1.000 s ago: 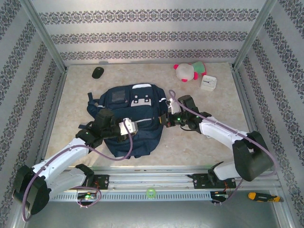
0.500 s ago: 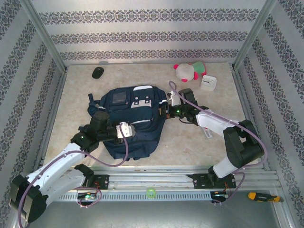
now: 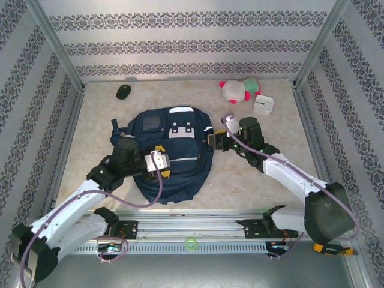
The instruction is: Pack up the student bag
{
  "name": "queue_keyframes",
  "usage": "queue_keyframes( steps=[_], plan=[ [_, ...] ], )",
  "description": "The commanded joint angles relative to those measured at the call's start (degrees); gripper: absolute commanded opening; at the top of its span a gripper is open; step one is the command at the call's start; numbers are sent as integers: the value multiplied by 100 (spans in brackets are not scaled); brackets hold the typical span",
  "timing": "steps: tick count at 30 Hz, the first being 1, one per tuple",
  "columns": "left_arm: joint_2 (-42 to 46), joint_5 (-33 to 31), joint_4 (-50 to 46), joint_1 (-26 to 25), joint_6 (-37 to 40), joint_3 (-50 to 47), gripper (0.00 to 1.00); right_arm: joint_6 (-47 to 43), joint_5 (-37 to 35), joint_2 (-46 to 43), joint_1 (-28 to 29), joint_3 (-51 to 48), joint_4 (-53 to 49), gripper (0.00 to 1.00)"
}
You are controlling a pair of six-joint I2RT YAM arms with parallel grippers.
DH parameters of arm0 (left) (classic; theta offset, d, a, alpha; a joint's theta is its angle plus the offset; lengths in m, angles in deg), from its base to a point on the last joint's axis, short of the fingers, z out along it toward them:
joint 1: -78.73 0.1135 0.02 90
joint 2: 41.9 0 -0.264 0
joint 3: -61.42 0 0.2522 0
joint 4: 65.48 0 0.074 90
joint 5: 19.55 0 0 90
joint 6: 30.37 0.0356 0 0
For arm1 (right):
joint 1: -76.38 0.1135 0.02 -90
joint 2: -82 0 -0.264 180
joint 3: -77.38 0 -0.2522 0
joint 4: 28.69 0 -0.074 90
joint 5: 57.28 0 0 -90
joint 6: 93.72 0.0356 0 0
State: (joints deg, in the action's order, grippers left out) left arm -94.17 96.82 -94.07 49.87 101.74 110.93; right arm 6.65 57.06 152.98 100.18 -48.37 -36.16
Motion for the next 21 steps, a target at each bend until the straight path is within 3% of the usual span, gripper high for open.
queue_keyframes(
  steps=[1, 5, 12, 21],
  plan=[
    [-352, -193, -254, -19, 469, 210, 76, -1225, 264, -212, 270, -283, 280, 46],
    [-664, -242, -319, -15, 820, 322, 76, -2098, 292, -305, 561, -419, 262, 47],
    [-717, 296, -1043, -15, 1237, 527, 79, -2325, 408, -48, 756, -397, 187, 49],
    [-631, -911, -1663, -17, 1653, 478, 81, -3019, 506, 41, 1139, -375, 31, 49]
  ],
)
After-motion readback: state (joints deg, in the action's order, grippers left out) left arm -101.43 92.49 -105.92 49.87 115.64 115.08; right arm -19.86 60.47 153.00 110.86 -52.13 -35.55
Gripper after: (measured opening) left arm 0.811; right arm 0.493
